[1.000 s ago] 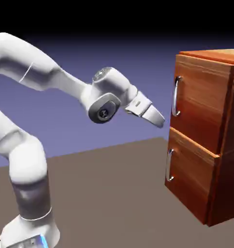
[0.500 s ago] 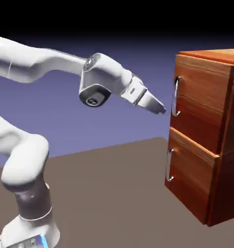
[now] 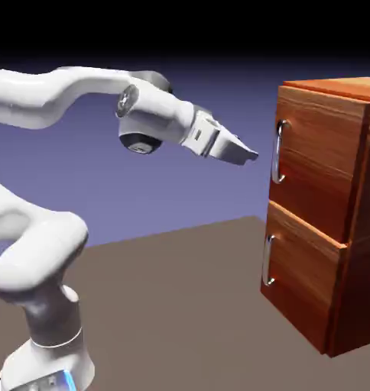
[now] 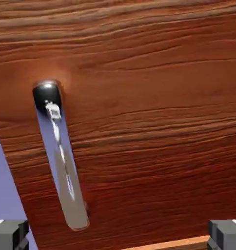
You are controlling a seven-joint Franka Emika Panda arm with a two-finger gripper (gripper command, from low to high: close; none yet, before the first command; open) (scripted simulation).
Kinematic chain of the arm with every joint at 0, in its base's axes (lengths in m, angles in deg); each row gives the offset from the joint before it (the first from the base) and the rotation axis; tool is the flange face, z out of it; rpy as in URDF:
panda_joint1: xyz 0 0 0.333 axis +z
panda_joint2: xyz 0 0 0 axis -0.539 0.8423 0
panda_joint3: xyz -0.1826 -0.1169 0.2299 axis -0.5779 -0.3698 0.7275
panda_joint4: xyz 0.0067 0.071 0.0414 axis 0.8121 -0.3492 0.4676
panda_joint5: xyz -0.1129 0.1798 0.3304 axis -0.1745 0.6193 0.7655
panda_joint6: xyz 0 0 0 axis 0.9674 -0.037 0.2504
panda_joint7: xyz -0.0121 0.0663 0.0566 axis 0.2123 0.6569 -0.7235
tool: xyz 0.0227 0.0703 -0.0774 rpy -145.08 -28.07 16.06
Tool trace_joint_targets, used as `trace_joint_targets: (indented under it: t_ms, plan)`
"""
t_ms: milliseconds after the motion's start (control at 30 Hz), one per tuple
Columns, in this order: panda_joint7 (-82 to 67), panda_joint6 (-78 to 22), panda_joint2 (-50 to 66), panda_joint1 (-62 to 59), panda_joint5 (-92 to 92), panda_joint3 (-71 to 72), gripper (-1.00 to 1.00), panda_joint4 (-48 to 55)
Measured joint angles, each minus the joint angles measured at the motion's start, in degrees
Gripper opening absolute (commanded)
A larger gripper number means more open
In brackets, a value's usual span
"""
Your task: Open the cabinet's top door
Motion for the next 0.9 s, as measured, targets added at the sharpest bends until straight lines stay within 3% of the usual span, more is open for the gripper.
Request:
trace_joint_targets:
  t_ms: [900]
  plan:
    - [-40.5, -10.6, -16.2, -29.5, 67.3, 29.1, 0.00, 7.5]
